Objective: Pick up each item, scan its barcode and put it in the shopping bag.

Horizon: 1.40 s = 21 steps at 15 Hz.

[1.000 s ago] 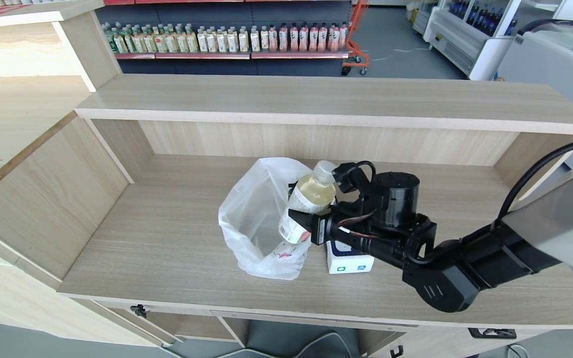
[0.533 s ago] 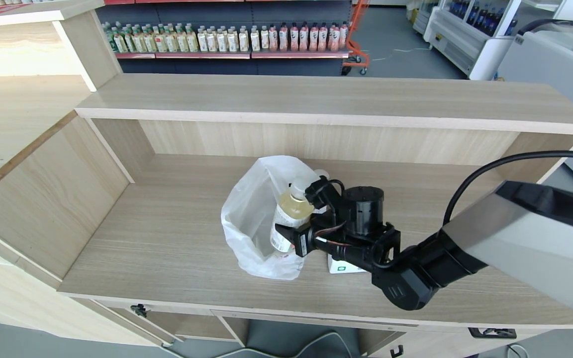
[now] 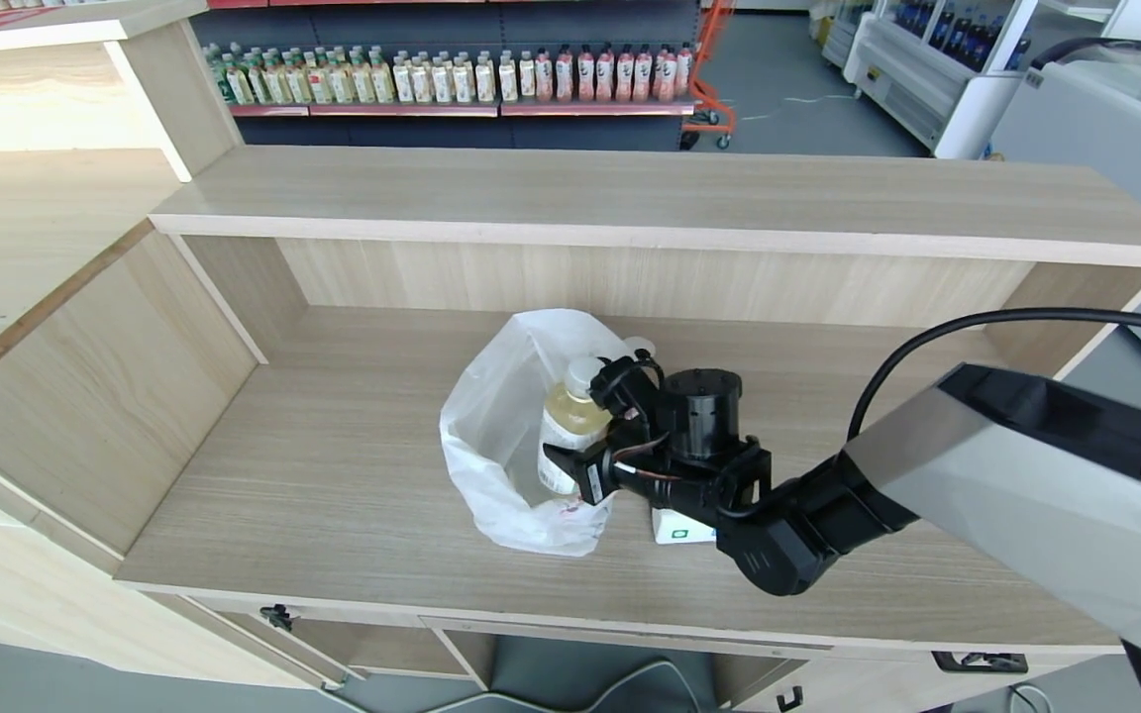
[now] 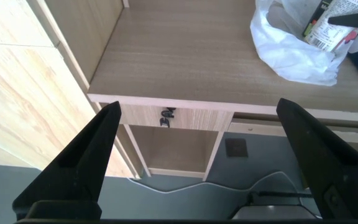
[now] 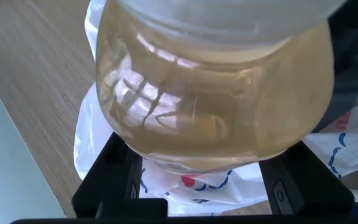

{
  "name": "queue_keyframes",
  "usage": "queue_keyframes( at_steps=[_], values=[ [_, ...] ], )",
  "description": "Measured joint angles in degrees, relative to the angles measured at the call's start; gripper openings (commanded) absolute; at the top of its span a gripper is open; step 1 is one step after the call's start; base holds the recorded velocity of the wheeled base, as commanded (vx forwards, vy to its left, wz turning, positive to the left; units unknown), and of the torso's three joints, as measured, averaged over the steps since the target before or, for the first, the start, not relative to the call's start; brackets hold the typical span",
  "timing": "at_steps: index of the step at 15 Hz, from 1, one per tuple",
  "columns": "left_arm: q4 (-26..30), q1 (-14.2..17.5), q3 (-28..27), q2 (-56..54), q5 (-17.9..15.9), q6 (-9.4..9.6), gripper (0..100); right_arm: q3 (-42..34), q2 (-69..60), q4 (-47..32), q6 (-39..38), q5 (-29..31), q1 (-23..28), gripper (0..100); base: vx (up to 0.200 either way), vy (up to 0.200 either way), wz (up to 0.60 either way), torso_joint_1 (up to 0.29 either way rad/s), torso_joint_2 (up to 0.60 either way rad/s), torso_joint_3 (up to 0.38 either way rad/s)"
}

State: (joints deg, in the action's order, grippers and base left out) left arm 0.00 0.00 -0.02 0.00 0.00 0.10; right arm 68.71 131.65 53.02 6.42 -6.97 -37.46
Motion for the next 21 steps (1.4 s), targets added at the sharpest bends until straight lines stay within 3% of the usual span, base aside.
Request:
queue_keyframes(
  at_steps=[14,15,21],
  values=[
    [0.0,0.0,0.0,0.0,0.0,-0.02,100,1.2,4.3,0.7,7.7,-0.2,1.1,0,0.0,0.0,0.0,0.0,0.0,0.0],
    [0.0,0.0,0.0,0.0,0.0,0.0,100,0.8,4.3,0.8,7.9,-0.3,1.2,100,0.0,0.0,0.0,0.0,0.0,0.0],
    [0.0,0.0,0.0,0.0,0.0,0.0,100,-1.0,2.1,0.2,5.9,-0.4,1.5,100,0.0,0.0,0.0,0.0,0.0,0.0]
  ],
)
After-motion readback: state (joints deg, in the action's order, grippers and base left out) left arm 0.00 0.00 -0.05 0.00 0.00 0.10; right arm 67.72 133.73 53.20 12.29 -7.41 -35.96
